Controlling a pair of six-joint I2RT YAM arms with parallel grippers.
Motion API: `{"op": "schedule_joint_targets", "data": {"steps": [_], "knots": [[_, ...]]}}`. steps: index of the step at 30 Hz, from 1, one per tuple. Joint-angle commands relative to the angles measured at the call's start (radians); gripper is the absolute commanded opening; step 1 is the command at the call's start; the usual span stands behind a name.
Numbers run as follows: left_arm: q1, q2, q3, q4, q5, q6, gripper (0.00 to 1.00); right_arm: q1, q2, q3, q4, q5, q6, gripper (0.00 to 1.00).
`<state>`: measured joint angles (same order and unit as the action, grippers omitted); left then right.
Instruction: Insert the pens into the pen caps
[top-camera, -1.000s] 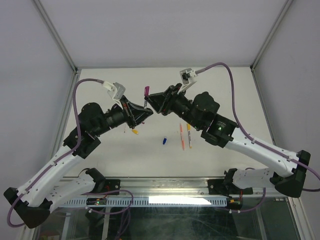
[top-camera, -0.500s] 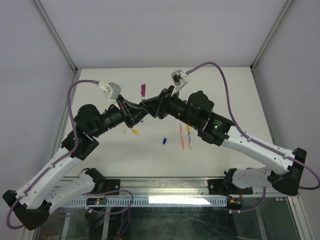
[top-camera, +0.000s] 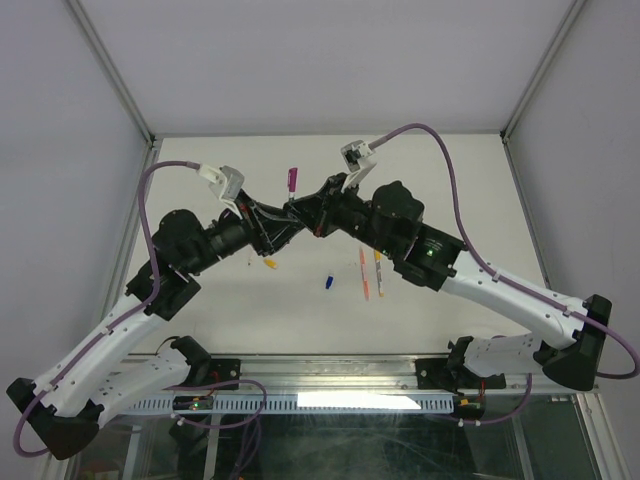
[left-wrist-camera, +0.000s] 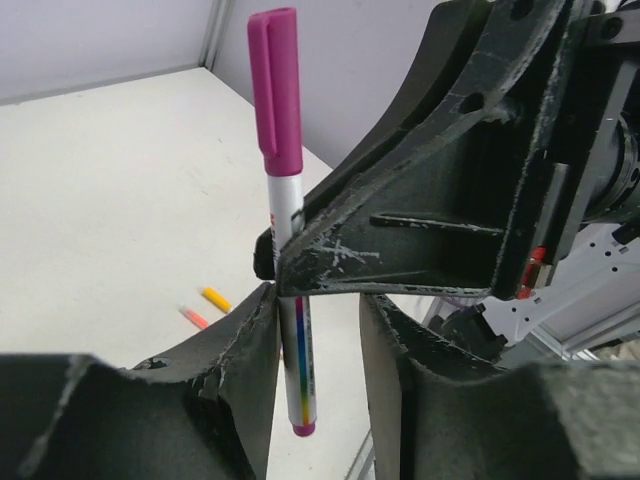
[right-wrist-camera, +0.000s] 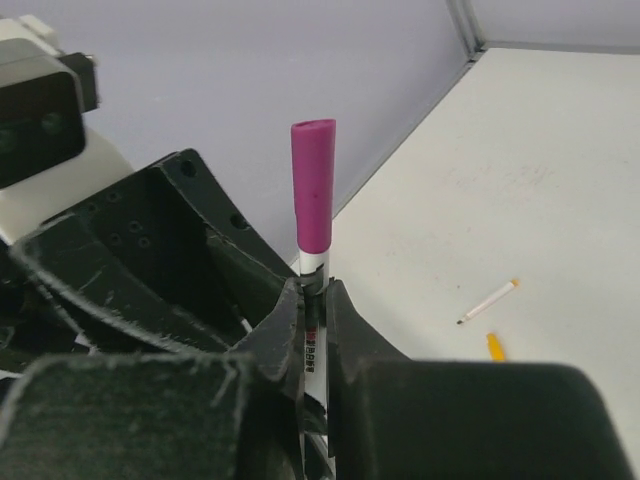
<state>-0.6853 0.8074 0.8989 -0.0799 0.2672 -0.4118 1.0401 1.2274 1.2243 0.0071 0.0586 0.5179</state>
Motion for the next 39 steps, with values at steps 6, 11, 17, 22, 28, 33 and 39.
{"op": "schedule_joint_targets", "data": {"steps": [6,11,17,22,28,33,39], "knots": [[0.007,0.020,-0.022,0.023,-0.025,0.000,0.47,-0.018,-0.076,-0.017,-0.129,0.258,-0.050,0.00],[0.007,0.041,-0.024,-0.098,-0.138,0.024,0.49,-0.035,-0.096,-0.050,-0.314,0.387,-0.057,0.00],[0.010,0.095,-0.016,-0.223,-0.265,0.033,0.52,-0.092,-0.093,-0.140,-0.465,0.327,0.044,0.00],[0.011,0.107,-0.028,-0.254,-0.319,0.028,0.58,-0.154,-0.042,-0.211,-0.512,0.214,0.104,0.00],[0.014,0.112,-0.037,-0.267,-0.352,0.018,0.65,-0.199,0.091,-0.220,-0.504,0.079,0.108,0.00],[0.018,0.104,-0.049,-0.287,-0.384,0.012,0.66,-0.213,0.215,-0.170,-0.548,0.079,0.101,0.00],[0.028,0.088,-0.068,-0.292,-0.391,0.005,0.67,-0.216,0.361,-0.103,-0.601,0.096,0.099,0.01]]}}
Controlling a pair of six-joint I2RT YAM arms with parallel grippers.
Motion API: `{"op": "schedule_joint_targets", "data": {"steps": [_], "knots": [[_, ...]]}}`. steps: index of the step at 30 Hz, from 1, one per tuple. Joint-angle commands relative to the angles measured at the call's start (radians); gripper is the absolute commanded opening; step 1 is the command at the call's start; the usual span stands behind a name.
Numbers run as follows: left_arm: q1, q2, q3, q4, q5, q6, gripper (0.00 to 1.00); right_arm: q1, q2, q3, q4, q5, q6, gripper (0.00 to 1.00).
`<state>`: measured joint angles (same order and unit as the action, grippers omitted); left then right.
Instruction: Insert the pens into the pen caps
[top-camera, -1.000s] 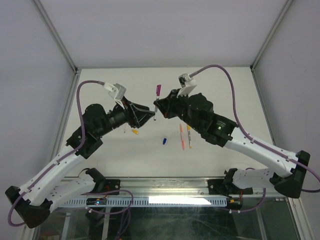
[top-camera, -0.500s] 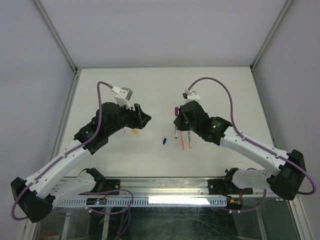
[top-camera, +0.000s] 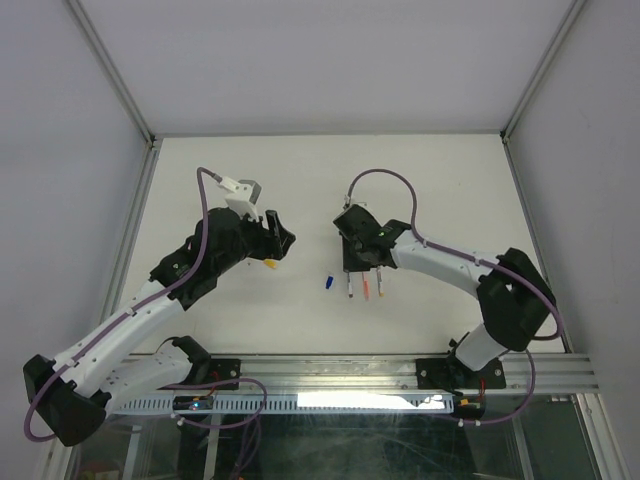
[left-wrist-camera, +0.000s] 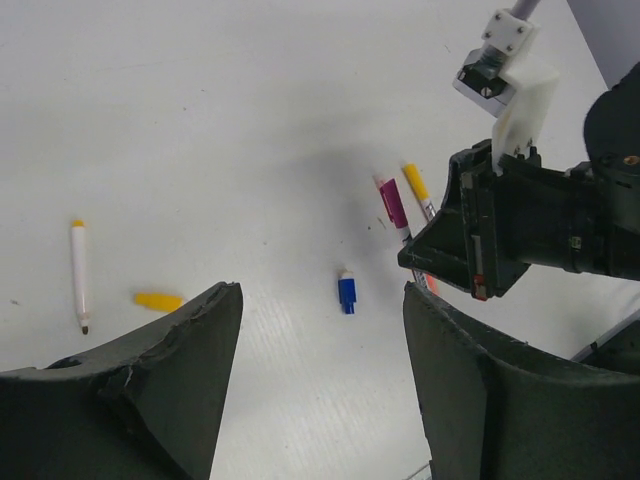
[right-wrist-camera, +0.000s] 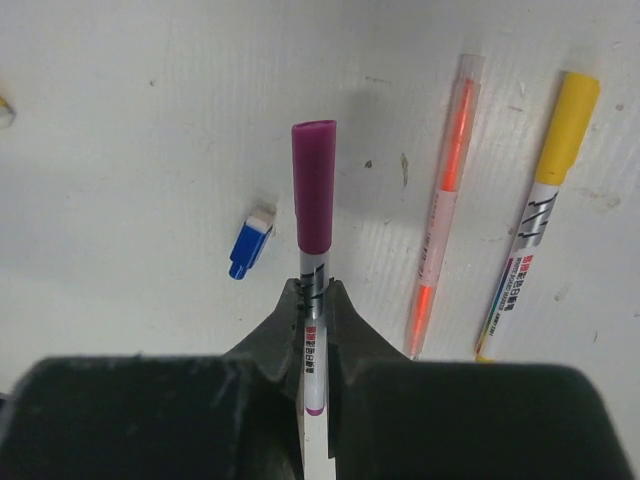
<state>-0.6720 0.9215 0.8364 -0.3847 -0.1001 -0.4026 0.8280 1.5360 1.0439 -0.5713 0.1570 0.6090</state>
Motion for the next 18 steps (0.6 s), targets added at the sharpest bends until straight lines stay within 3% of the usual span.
{"op": "schedule_joint_targets", "data": {"steps": [1,13,18], "knots": [[0.018,-0.028,-0.008,0.011,-0.023,-0.003,0.67,-0.004,0.082,0.088,-0.025,-0.003,0.010,0.01],[0.031,-0.054,-0.027,0.002,-0.020,-0.005,0.67,-0.009,0.226,0.117,-0.025,0.049,0.060,0.04],[0.037,-0.058,-0.034,-0.002,-0.023,-0.008,0.67,-0.010,0.249,0.114,-0.039,0.063,0.063,0.11]]}}
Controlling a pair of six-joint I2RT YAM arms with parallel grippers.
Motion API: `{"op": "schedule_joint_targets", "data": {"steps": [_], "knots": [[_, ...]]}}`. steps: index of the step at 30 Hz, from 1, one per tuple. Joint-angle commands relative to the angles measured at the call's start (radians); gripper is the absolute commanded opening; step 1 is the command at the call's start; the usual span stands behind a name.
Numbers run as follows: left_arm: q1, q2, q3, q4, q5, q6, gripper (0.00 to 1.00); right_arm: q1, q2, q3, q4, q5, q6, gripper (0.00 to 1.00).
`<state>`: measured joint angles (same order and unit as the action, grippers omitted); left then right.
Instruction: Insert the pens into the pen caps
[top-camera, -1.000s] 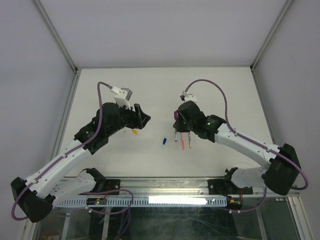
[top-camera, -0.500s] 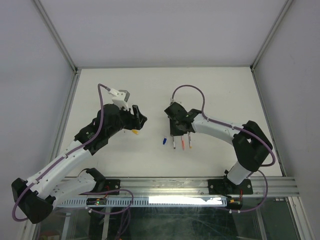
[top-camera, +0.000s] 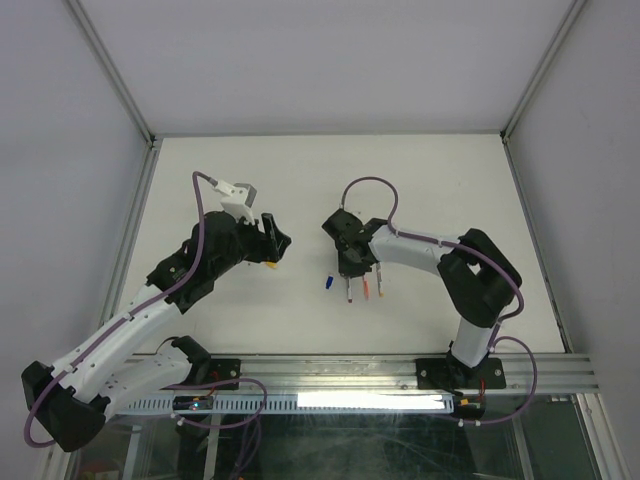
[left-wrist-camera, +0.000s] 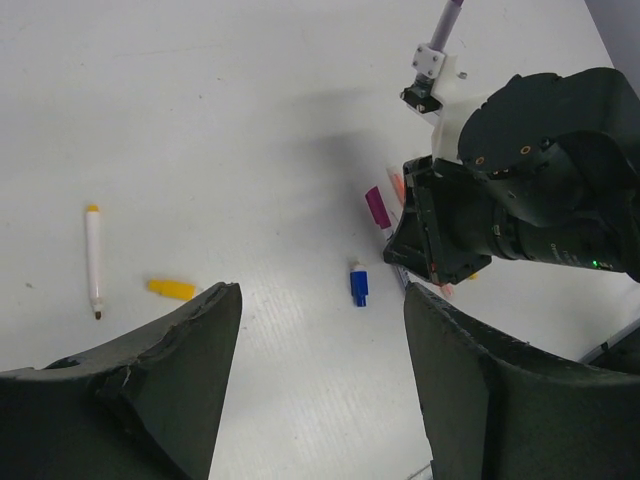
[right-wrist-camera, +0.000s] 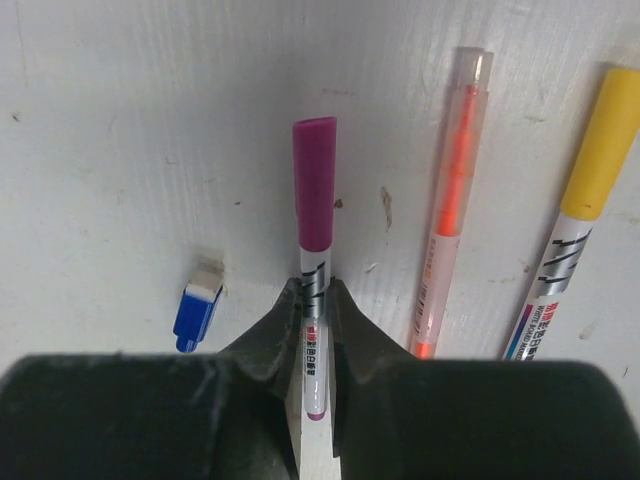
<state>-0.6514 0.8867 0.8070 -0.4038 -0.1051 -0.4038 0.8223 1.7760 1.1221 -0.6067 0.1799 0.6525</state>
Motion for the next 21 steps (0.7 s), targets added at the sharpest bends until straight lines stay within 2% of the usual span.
{"op": "schedule_joint_targets", "data": {"steps": [1,14,21], "knots": [[0.017,-0.024,-0.005,0.017,-0.018,-0.007,0.68,-0.005,0.012,0.034,-0.006,0.045,0.020,0.12],[0.046,-0.005,-0.003,0.017,-0.009,-0.016,0.69,-0.008,-0.007,0.046,-0.020,0.037,0.006,0.25],[0.060,0.018,-0.003,0.014,-0.013,-0.031,0.69,-0.010,-0.068,0.072,-0.047,0.043,-0.018,0.28]]}}
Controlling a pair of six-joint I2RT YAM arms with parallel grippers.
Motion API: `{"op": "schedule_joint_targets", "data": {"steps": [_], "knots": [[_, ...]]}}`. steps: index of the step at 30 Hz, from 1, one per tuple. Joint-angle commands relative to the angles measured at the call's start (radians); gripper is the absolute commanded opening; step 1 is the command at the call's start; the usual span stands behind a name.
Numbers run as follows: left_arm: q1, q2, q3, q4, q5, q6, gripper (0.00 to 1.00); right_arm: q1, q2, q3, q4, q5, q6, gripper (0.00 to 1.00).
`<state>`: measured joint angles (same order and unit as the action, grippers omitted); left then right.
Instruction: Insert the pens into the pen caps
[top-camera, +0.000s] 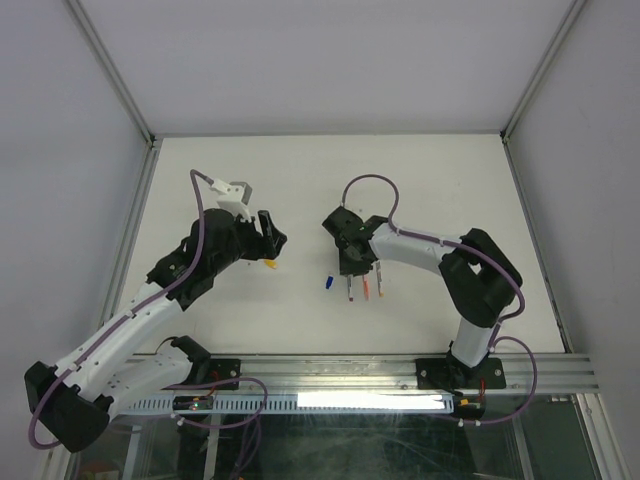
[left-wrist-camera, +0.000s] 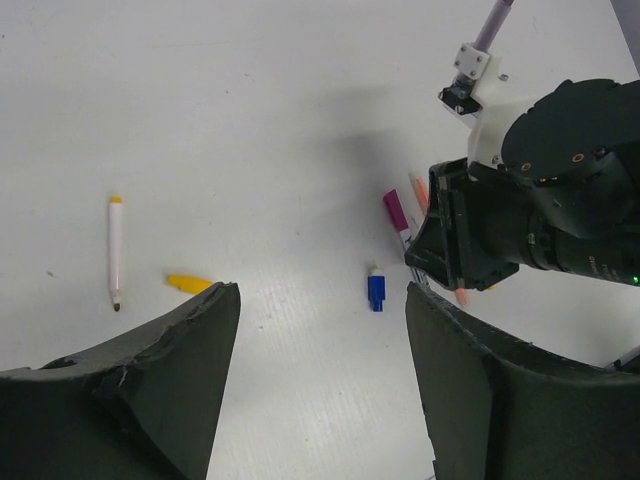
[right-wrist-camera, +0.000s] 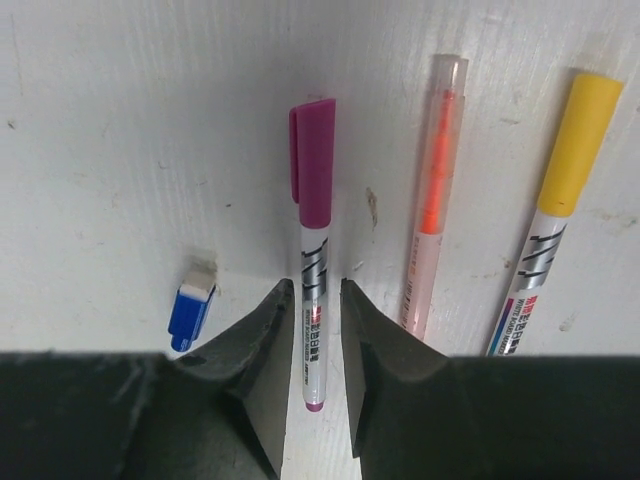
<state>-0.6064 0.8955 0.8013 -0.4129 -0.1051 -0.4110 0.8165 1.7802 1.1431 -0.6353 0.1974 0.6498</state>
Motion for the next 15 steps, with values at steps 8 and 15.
{"op": "schedule_joint_targets", "data": {"steps": [8,15], "knots": [[0.032,0.069,-0.001,0.003,-0.054,-0.060,0.68,-0.004,-0.221,0.024,0.022,0.011,-0.085,0.32],[0.047,0.169,0.012,-0.011,-0.122,-0.069,0.68,-0.004,-0.358,-0.048,0.107,-0.011,-0.153,0.35]]}}
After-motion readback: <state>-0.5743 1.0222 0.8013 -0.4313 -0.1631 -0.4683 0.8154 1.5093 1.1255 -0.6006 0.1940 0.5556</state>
